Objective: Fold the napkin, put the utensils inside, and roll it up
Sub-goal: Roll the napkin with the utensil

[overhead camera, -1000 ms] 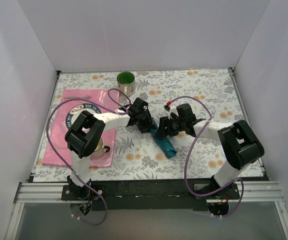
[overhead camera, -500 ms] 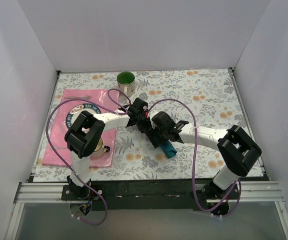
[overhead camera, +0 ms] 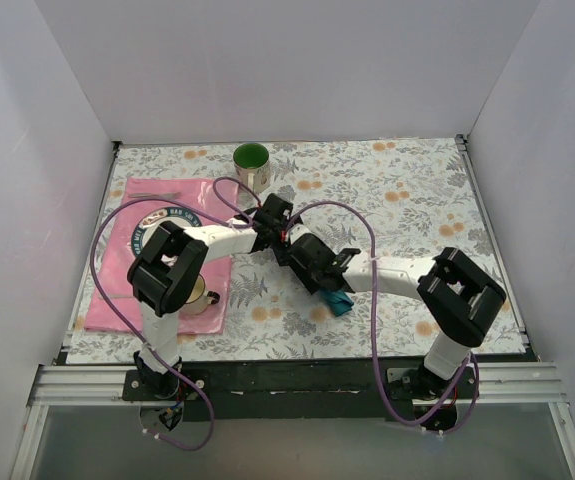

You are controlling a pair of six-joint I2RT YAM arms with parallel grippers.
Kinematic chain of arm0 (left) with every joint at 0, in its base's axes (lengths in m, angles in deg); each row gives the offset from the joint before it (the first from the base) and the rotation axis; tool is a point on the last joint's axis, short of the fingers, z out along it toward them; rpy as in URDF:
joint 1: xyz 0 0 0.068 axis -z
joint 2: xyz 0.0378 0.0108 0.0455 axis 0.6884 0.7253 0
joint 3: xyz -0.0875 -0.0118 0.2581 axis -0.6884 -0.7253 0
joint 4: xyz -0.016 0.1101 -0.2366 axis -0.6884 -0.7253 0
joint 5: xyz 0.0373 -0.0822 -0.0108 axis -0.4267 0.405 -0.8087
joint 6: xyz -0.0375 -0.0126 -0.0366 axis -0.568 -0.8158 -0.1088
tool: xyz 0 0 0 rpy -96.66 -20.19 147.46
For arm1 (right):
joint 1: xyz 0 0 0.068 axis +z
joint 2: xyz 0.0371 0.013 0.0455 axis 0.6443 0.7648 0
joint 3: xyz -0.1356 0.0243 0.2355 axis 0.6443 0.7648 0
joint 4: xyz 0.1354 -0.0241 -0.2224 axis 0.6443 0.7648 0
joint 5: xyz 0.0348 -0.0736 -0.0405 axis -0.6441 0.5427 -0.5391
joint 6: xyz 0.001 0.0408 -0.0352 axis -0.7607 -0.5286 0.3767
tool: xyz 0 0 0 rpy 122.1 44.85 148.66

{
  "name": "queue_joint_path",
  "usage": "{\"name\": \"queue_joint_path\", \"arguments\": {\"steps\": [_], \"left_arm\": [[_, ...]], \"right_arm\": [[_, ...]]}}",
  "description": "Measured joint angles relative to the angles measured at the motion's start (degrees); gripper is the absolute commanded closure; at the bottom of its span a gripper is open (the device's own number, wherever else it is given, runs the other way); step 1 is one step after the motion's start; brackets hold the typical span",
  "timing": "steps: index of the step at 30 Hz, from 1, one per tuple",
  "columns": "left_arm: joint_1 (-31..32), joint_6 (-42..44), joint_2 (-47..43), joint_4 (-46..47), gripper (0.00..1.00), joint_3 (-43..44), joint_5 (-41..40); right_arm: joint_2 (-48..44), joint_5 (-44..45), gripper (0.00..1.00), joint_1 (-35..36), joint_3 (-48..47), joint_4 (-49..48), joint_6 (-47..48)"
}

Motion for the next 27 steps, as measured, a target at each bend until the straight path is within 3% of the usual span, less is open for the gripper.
{"name": "queue_joint_path", "arguments": {"steps": [4, 10, 18, 27], "left_arm": [[-0.61, 0.59, -1.22, 0.55, 0.29, -0.81, 0.13], [-2.67, 1.62, -4.11, -0.63, 0.21, -3.28, 0.81], [-3.26, 1.77, -4.74, -2.51, 0.16, -3.3, 1.16], [-1.01, -0.59, -1.36, -2.84, 0.19, 0.68, 2.14]], "right_arm": [[-0.17, -2.21, 0.51, -1.62, 0.9, -1.92, -0.81], [-2.16, -12.85, 0.55, -7.58, 4.07, -6.16, -1.55], [-2.64, -31.54, 0.57, -16.35, 6.56, -12.44, -3.1], [-2.29, -46.38, 0.58, -21.79, 9.22, -16.96, -6.75]]}}
